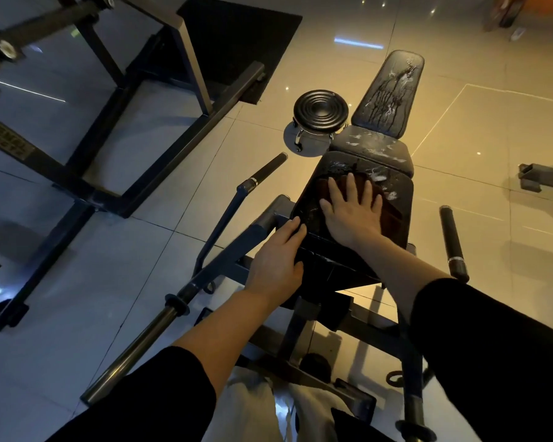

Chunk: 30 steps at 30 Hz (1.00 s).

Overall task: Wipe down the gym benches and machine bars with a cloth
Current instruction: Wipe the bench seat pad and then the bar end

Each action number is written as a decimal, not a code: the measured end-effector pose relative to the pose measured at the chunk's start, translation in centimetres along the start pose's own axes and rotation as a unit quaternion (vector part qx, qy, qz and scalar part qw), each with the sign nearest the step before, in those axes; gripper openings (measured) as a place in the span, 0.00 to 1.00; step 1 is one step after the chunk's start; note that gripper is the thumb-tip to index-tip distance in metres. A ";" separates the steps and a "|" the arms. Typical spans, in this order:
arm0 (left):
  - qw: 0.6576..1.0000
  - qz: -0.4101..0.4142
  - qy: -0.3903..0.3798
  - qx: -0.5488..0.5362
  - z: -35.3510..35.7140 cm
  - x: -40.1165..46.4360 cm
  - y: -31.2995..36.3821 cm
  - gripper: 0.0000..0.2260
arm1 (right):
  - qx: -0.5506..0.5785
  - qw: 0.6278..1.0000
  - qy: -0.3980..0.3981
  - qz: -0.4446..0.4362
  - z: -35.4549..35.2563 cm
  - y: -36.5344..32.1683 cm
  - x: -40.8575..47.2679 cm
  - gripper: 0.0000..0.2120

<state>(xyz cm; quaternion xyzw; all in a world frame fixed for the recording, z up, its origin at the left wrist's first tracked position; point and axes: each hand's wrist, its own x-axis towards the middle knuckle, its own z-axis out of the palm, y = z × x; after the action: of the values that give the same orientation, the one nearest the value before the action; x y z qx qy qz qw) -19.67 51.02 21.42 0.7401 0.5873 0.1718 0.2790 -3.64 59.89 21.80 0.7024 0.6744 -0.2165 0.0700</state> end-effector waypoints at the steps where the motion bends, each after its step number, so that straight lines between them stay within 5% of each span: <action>1: 1.000 0.001 0.005 0.001 0.0 0.0 0.2 0.26 | -0.010 1.000 0.003 -0.026 0.2 -1.1 -0.2 0.27; 7: 1.000 0.017 0.001 -0.005 -0.2 -0.2 -0.1 0.26 | -0.042 0.986 0.008 -0.161 1.0 -0.2 -2.8 0.25; 13: 1.000 0.011 0.004 -0.003 0.1 -0.3 -0.3 0.27 | -0.018 0.997 -0.015 -0.069 0.1 -1.5 0.4 0.26; 19: 0.999 0.030 0.017 0.005 0.2 -0.4 -0.4 0.27 | -0.042 0.982 -0.003 -0.186 0.5 0.0 -2.0 0.25; 26: 0.999 0.038 0.023 0.006 0.8 -0.3 -1.4 0.28 | -0.015 0.999 -0.018 -0.048 -0.4 0.5 1.2 0.25; 30: 0.998 0.039 0.049 0.007 1.1 -0.2 -0.9 0.26 | -0.022 0.993 -0.011 -0.112 0.4 -1.0 -0.6 0.25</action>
<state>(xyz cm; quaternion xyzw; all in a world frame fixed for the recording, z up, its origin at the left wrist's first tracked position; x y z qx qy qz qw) -19.77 50.73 20.02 0.7552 0.5722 0.2143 0.2375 -4.73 59.30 21.90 0.6184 0.7527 -0.2153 0.0682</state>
